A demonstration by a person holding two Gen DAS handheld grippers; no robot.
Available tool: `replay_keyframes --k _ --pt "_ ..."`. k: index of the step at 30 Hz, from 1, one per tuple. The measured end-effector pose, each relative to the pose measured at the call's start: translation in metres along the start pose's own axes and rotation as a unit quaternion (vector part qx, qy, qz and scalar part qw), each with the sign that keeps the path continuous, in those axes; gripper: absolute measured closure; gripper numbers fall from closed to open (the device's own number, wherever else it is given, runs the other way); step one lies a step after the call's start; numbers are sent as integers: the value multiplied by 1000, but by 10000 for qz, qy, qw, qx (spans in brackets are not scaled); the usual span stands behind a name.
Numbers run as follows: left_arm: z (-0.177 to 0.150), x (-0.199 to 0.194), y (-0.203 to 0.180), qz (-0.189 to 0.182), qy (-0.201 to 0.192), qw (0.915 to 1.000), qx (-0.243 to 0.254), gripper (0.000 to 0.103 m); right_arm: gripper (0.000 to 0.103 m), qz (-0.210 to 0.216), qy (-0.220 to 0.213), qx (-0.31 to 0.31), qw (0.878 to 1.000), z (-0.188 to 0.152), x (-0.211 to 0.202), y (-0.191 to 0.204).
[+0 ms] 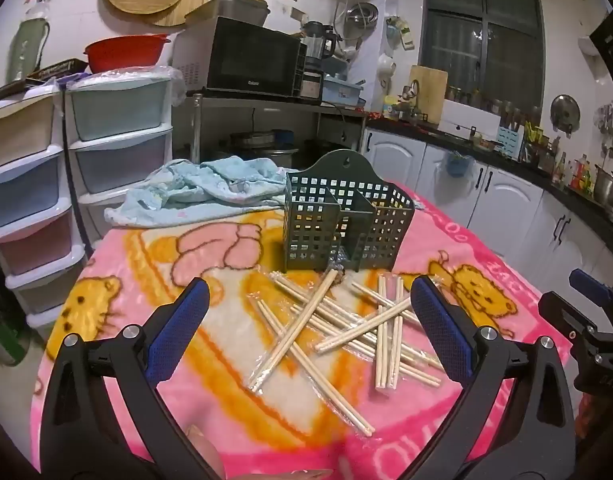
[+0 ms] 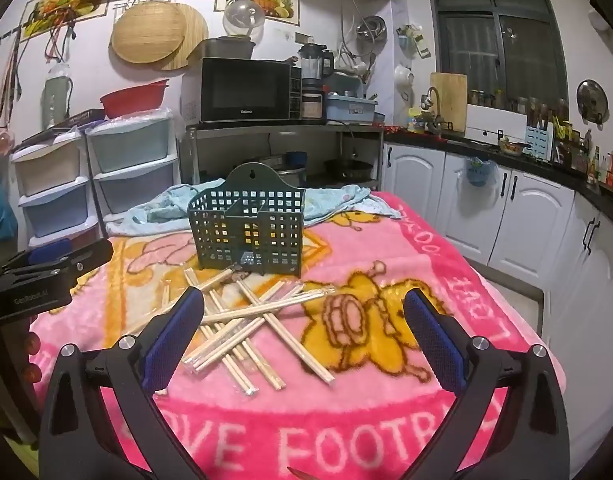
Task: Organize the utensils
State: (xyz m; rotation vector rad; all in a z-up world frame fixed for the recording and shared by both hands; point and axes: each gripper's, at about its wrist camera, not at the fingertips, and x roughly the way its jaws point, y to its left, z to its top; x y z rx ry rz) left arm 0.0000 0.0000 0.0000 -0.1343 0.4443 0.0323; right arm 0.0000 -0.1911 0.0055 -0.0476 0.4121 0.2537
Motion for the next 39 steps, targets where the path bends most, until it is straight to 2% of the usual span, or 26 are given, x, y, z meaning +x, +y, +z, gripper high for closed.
replay_keyframes --k 39 --pt "0 3 -2 -25 -61 10000 40 10 6 -8 -40 6 10000 4 -4 2"
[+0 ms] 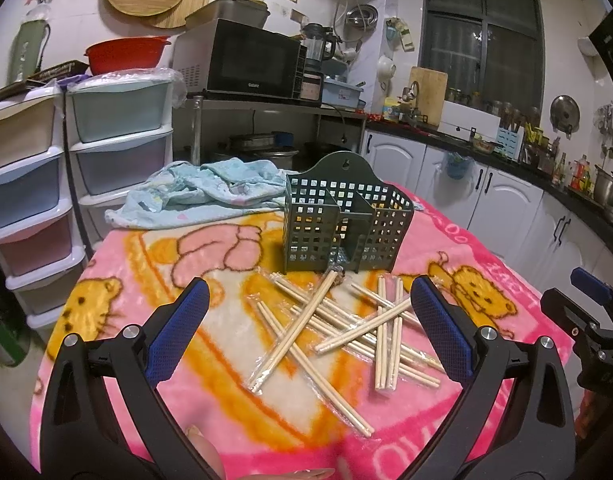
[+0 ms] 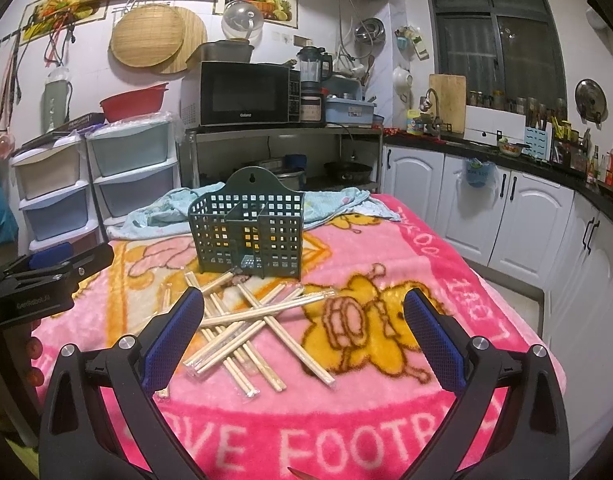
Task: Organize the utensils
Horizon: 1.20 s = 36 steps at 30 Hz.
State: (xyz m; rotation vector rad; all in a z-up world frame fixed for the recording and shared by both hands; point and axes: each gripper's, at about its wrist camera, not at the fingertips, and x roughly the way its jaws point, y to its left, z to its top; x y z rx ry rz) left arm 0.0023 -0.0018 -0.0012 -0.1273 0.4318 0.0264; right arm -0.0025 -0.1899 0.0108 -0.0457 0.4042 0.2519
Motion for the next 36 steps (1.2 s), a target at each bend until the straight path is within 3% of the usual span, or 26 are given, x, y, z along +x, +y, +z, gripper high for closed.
replay_keyframes --k 15,29,36 --pt "1 1 2 19 42 10000 -24 10 6 15 6 -5 10000 1 0 1" --pt "3 6 36 -29 287 9987 -419 10 6 200 231 -90 9995 7 13 5" --pt "3 12 63 115 383 9973 -612 10 6 380 357 -200 9984 13 30 10"
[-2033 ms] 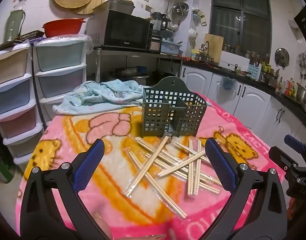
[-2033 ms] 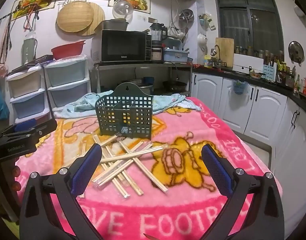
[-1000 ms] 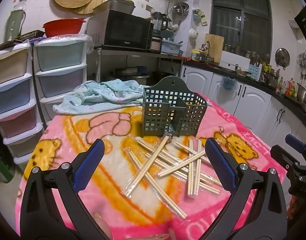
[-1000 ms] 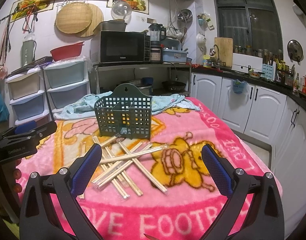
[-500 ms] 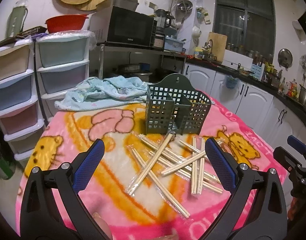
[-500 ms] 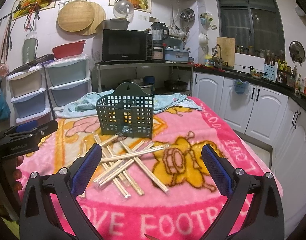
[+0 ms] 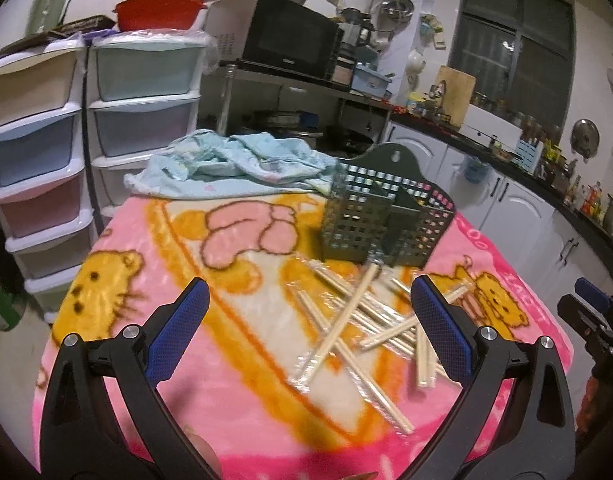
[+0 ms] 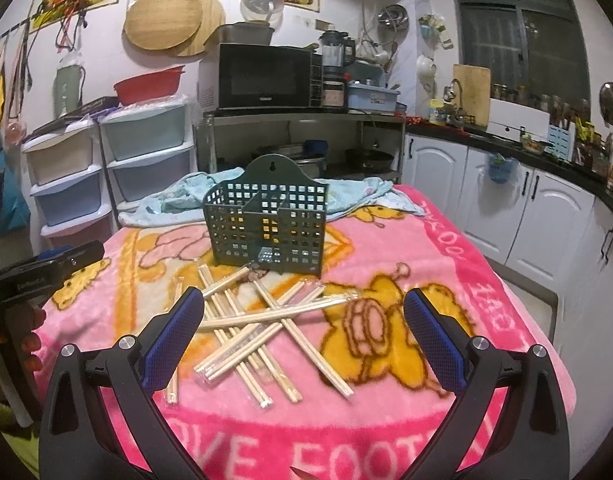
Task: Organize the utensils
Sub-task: 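Lower both tools toward the wrapped chopsticks in front of the green caddy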
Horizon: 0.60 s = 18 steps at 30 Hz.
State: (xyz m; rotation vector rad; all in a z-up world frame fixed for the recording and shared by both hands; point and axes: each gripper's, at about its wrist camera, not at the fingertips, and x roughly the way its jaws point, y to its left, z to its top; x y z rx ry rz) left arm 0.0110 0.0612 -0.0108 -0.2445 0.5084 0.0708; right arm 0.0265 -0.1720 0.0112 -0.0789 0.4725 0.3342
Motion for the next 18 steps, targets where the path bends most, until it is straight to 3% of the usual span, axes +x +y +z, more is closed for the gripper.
replay_keyframes --k 8,18 --pt "1 18 30 49 376 9992 -146 10 6 206 378 19 9991 10 34 0" --pt "-23 45 38 -629 1141 9915 -19 12 6 95 866 188 9960 9 82 -22"
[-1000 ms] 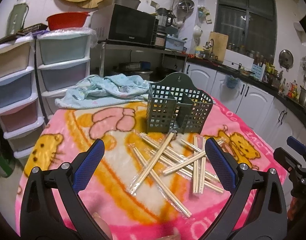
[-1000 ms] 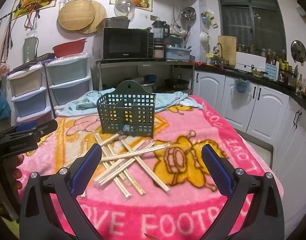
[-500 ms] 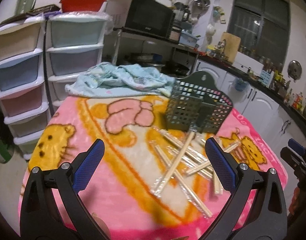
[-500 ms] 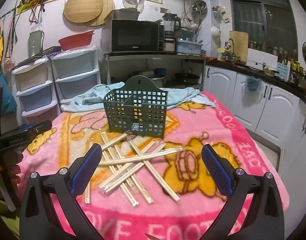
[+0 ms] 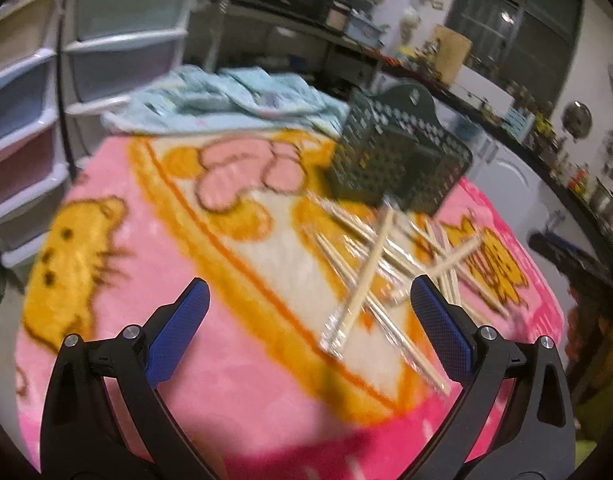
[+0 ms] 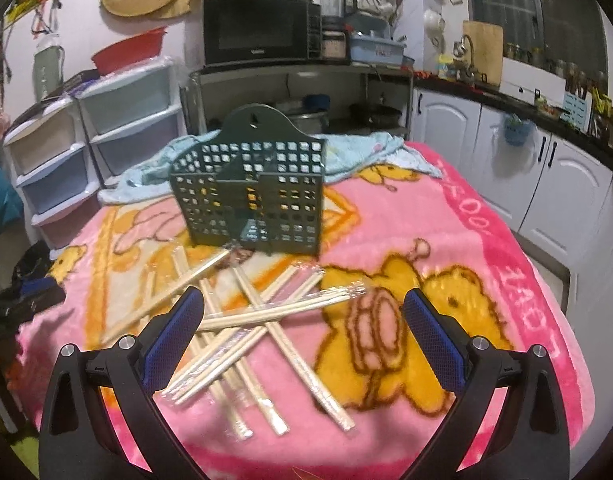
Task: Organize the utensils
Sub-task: 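Lower both tools toward the wrapped chopsticks in front of the green caddy, then close the left tool on a wrapped chopstick while the right tool closes on another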
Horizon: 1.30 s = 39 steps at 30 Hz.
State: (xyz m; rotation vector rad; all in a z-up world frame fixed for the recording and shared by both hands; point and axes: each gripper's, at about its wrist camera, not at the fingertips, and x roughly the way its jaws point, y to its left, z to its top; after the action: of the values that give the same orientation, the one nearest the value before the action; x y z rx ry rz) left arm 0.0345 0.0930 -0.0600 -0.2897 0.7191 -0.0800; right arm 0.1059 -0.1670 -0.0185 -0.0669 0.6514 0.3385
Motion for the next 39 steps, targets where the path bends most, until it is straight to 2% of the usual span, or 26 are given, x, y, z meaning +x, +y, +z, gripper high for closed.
replay_keyframes --k 4,6,8,13,19,21,24,28,35,37,38,39 --pt "-8 13 -8 -148 234 9994 219 19 6 -142 213 115 9996 3 21 -13" --pt "-12 19 -10 -194 346 9988 286 29 6 -133 331 243 9991 3 31 -19" --pt "-14 25 -12 -251 492 9980 310 35 6 -155 494 369 9980 3 42 -26" --pt "-21 37 -19 -393 718 9956 451 41 6 -131 747 615 9952 0 62 -38" --pt "-26 48 -21 -439 865 9939 524 57 6 101 1086 996 9890 1 85 -54" --pt "-26 49 -20 -402 863 9941 529 65 7 221 1151 1162 9863 2 92 -59" --pt "-26 49 -17 -350 867 9943 508 75 16 405 1239 1356 9821 3 100 -65" --pt "-27 48 -13 -359 879 9943 478 81 34 607 1348 1580 9763 3 109 -72" --pt "-25 44 -10 -522 922 9932 490 87 58 964 1438 1763 9690 4 116 -76" --pt "-25 42 -10 -571 924 9928 510 91 68 1020 1440 1759 9685 4 116 -77" --pt "-25 41 -10 -603 919 9926 516 98 71 1048 1431 1751 9684 4 116 -77" --pt "-24 38 -10 -639 898 9925 519 100 77 1075 1412 1742 9686 4 115 -77"
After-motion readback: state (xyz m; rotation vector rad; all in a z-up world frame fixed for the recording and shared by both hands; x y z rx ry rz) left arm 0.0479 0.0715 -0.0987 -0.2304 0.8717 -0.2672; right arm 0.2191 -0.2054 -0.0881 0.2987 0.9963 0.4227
